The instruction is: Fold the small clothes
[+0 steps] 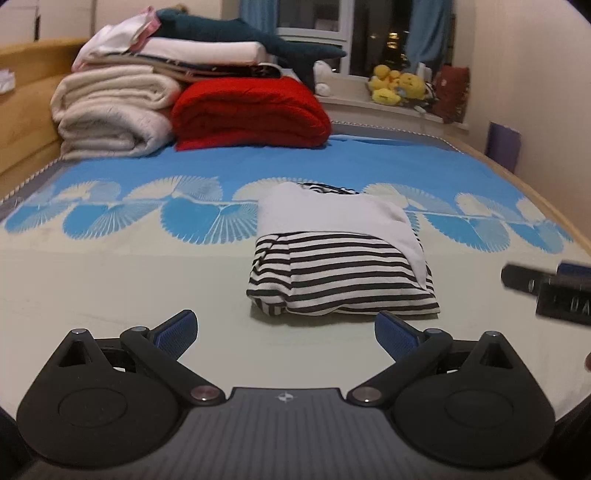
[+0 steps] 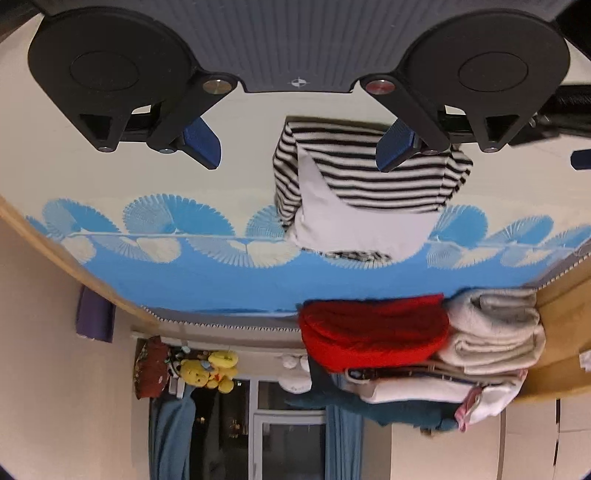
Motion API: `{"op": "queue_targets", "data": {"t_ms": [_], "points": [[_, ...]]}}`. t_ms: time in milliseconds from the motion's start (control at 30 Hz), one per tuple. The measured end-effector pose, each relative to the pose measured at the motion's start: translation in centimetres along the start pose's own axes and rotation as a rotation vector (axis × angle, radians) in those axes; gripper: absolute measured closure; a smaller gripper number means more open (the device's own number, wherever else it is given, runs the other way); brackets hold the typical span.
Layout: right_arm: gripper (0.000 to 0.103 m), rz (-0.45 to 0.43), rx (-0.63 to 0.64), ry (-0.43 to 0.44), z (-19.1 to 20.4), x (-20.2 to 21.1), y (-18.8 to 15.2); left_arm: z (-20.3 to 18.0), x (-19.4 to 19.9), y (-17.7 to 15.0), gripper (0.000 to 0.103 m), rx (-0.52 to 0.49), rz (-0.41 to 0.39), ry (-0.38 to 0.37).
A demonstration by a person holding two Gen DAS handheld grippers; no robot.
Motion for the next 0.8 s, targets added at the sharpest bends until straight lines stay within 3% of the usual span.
{"op": "queue_targets", "data": {"t_ms": [167, 800], "points": [[0.001, 0.013, -0.006, 0.057, 0.9, 0.1, -0.4, 0.5, -0.5, 0.0, 0.001, 0.005, 0.016, 0.0], [0.001, 0.021, 0.04, 0.071, 2.7, -0.5, -1.0, -0.8, -1.2, 0.5, 0.001, -0.003, 0.004, -0.021]]}}
Point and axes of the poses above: each gripper's, at about its wrist camera, not at the fingertips, and x roughly against the way its jaws point, z to its left, y to its top, the point moved 10 cm from there along -x, roughly the way its jaws point, and after that the axes turned 9 degrees about -x, right-handed, at the moved point
